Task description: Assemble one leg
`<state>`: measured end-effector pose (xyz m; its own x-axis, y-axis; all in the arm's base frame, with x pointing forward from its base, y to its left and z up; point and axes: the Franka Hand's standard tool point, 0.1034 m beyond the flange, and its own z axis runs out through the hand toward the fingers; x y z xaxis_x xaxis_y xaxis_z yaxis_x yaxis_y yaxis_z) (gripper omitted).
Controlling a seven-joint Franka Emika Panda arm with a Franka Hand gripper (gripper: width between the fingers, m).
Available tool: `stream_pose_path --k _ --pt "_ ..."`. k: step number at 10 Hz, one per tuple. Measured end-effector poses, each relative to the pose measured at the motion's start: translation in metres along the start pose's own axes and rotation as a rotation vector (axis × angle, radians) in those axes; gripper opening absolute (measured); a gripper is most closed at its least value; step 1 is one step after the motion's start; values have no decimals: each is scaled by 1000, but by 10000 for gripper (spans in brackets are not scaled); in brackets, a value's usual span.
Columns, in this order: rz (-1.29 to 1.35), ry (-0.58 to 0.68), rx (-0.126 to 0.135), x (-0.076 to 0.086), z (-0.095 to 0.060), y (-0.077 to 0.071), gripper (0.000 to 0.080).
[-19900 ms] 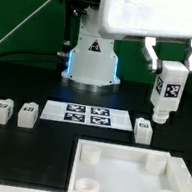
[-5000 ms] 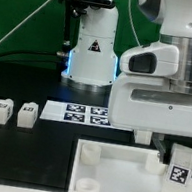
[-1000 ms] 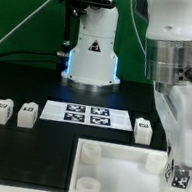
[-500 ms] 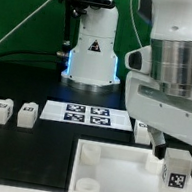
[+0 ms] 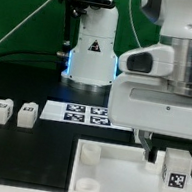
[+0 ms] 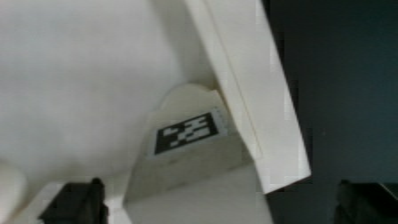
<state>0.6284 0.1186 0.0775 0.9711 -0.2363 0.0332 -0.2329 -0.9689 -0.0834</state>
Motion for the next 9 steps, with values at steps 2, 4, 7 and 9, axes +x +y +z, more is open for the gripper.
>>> stream_pose_path --k 2,4,7,9 --pt "-151 2 -10 1 1 2 649" --pt "-107 2 -9 0 1 1 649" --pt "136 -1 -1 0 1 1 342" --pt "336 -2 0 0 1 3 301"
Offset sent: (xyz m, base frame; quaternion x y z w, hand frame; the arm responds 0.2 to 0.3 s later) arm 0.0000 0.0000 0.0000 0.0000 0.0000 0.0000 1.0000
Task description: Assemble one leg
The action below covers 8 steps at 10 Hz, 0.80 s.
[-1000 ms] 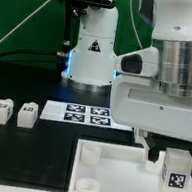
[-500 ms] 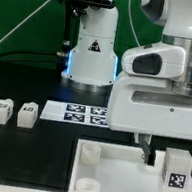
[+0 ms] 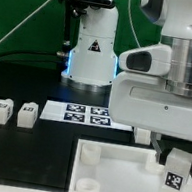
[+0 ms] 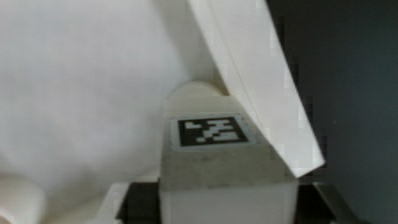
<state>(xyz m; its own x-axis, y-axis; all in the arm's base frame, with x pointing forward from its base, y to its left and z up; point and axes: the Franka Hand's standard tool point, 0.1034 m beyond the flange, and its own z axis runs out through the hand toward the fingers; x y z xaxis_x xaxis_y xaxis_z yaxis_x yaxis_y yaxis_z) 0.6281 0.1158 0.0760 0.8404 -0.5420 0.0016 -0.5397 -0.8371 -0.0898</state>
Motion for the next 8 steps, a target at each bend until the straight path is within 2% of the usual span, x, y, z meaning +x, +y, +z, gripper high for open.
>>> stream_pose_path --k 5,7,8 --pt "892 -70 56 -2 1 3 299" --pt "1088 -94 64 -4 1 1 299" --pt "1093 -95 64 -4 2 0 299"
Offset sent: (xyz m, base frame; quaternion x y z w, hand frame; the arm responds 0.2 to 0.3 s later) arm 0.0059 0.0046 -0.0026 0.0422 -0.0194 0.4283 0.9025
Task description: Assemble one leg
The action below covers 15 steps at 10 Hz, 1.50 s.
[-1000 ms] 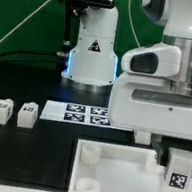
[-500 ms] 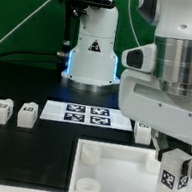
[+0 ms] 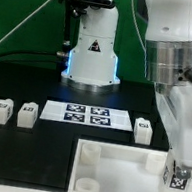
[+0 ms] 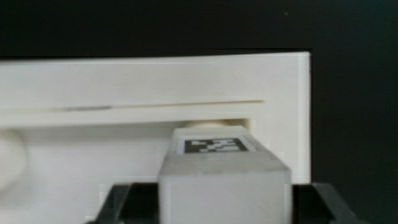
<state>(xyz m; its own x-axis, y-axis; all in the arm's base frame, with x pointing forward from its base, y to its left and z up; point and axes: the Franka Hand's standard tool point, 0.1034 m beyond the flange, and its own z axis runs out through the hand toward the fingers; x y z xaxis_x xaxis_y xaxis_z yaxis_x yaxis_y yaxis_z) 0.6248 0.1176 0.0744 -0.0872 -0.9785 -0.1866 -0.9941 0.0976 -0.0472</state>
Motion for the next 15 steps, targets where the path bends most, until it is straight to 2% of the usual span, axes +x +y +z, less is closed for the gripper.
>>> stream_pose_path --k 1,2,3,4,5,6,9,11,14,15 --pt "-36 0 0 0 0 0 386" --pt "-59 0 0 0 0 0 386" --pt "-123 3 -12 -1 0 2 558" --pt "-230 4 -32 -3 0 4 630" --pt "-445 22 -44 -3 -2 4 630" --pt "-563 25 -39 -5 -4 4 646" --pt "-811 20 -44 -3 -2 4 649" --pt "-1158 66 -79 -5 0 5 649" --pt "-1561 83 -79 -3 0 1 649" --pt "-1583 83 -79 -3 0 0 649"
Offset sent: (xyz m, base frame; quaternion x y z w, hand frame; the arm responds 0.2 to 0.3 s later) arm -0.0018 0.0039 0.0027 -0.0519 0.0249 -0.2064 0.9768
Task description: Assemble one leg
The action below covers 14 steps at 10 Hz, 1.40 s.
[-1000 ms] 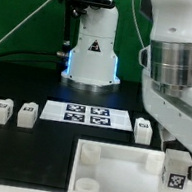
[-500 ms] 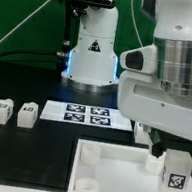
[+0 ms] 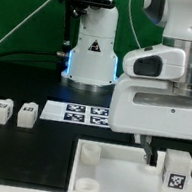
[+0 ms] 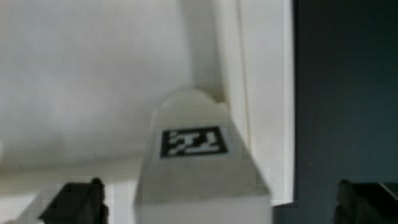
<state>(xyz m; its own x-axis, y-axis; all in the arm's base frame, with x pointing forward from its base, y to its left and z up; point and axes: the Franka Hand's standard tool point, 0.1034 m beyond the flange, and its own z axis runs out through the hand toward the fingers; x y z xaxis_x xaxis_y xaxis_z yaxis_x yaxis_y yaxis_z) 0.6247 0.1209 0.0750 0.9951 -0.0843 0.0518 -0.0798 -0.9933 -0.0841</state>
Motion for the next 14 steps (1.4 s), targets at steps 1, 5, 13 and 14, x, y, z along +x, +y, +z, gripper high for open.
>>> stream_pose_path --k 1,5,13,14 --pt "1 0 0 0 0 0 534" --pt "30 -1 -5 2 0 6 300" --pt "1231 -53 72 0 1 8 297" --pt "1391 -68 92 0 2 7 297"
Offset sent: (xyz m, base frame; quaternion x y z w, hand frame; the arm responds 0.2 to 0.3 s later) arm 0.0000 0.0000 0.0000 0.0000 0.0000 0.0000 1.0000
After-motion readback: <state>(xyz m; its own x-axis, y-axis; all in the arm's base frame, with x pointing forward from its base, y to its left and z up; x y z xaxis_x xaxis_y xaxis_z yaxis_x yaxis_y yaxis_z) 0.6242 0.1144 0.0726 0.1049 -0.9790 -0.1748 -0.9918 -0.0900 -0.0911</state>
